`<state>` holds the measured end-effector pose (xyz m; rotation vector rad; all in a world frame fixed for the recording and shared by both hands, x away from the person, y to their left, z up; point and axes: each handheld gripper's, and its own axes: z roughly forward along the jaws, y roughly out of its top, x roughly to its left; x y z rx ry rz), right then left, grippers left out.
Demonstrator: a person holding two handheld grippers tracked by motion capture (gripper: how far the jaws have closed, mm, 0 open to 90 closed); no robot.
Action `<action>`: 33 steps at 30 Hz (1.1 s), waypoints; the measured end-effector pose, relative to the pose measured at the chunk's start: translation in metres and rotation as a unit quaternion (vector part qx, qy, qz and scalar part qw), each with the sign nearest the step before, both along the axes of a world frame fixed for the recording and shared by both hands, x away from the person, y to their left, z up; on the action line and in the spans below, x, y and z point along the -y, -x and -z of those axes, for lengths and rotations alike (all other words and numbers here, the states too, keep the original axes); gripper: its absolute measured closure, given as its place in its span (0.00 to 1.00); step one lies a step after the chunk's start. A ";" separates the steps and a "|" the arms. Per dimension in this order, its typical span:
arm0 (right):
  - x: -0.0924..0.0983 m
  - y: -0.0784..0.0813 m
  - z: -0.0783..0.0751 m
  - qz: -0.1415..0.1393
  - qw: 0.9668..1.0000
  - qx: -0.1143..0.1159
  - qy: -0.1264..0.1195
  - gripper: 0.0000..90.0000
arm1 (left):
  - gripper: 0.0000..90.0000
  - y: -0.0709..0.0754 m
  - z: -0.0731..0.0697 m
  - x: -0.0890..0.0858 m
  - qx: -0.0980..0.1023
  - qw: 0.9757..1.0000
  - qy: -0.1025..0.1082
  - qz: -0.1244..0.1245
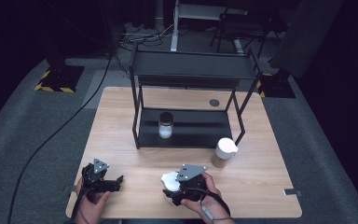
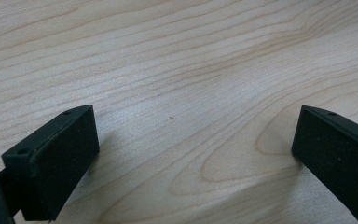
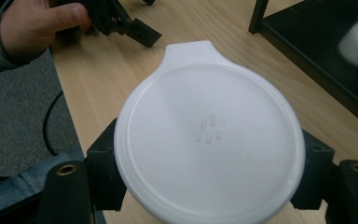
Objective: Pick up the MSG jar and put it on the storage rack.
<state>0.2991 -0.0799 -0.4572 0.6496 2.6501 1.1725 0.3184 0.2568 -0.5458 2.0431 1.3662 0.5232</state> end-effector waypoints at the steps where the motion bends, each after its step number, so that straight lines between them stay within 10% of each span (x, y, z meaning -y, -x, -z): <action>1: 0.000 0.000 0.000 0.000 1.000 0.000 0.000 0.33 | 0.00 0.000 0.000 0.000 0.000 1.000 0.000 0.000; 33: -0.005 -0.030 -0.051 0.001 1.000 0.020 0.013 0.34 | 0.00 -0.001 0.000 0.001 -0.001 1.000 0.001 -0.005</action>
